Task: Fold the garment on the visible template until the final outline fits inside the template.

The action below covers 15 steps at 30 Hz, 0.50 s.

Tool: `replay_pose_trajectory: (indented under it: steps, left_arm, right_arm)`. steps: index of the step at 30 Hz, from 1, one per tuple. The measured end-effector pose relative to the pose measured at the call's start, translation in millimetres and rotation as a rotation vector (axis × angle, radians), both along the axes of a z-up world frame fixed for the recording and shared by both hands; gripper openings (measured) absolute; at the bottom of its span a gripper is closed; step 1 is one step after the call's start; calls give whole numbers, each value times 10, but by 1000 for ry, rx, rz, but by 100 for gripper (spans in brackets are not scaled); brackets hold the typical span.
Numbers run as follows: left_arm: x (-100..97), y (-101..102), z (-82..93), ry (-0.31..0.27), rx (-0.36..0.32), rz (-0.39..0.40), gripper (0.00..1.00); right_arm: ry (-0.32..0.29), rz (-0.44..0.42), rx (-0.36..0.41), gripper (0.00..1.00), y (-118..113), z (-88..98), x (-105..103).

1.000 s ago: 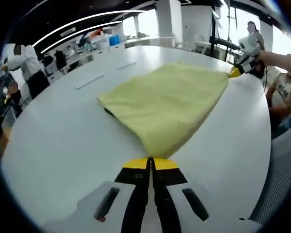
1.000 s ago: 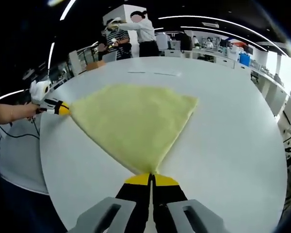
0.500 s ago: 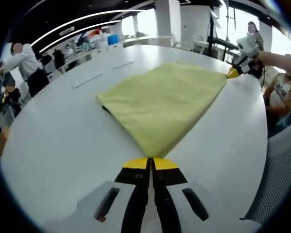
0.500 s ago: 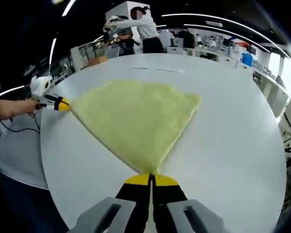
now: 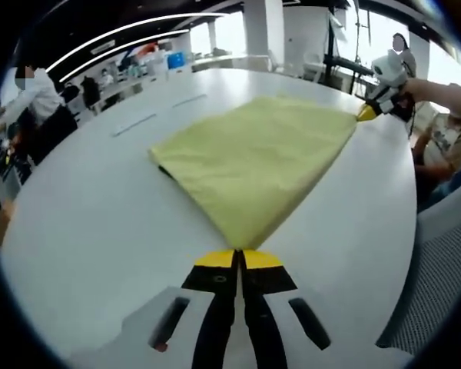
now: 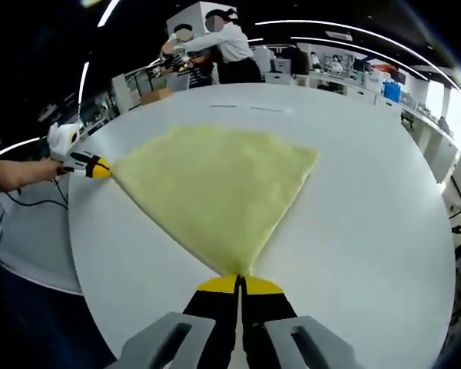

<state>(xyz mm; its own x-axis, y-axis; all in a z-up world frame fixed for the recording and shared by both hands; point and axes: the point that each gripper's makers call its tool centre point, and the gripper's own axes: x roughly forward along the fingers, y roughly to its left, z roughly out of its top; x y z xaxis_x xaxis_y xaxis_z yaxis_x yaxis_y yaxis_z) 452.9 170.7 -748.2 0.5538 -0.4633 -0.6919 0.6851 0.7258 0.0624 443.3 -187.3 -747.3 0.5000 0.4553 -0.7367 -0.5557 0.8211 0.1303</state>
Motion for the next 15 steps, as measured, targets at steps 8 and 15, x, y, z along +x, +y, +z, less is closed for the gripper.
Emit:
replay_pose_trajectory:
  steps: [8,15]
  left_arm:
    - [-102,-3,-15,12,-2,3,0]
    - [-136,8,-17,12,7,5,0]
  right_arm:
    - [5,2,4,0,-7,5,-64]
    - [9,13,3,0,2,0,-115]
